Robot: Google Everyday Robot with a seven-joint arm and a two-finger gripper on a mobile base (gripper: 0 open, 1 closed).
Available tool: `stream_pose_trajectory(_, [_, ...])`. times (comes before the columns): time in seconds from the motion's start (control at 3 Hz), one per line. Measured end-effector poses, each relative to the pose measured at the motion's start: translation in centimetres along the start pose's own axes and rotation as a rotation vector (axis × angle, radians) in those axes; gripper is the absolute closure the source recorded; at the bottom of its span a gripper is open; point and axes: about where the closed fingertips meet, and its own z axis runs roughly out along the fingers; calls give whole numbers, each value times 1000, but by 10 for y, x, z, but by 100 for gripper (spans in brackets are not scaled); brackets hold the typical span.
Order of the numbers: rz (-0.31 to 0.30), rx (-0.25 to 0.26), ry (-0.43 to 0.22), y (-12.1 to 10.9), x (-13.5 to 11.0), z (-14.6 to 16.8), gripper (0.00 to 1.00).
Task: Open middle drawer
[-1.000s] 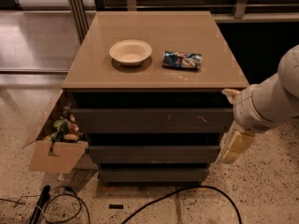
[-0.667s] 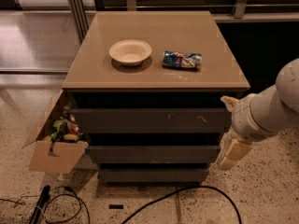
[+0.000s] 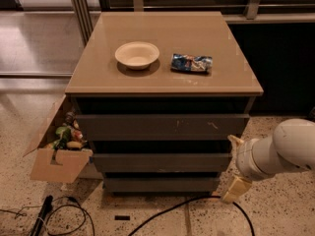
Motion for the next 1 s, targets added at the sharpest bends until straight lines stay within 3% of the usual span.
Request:
stream_pose_trajectory(0.33, [106, -38, -63, 7, 20, 42, 0])
stream_pose_trajectory(0.67, [117, -88, -111, 15, 6, 79, 0])
stream_pose_trajectory(1.0, [85, -121, -92, 21, -13, 95, 0])
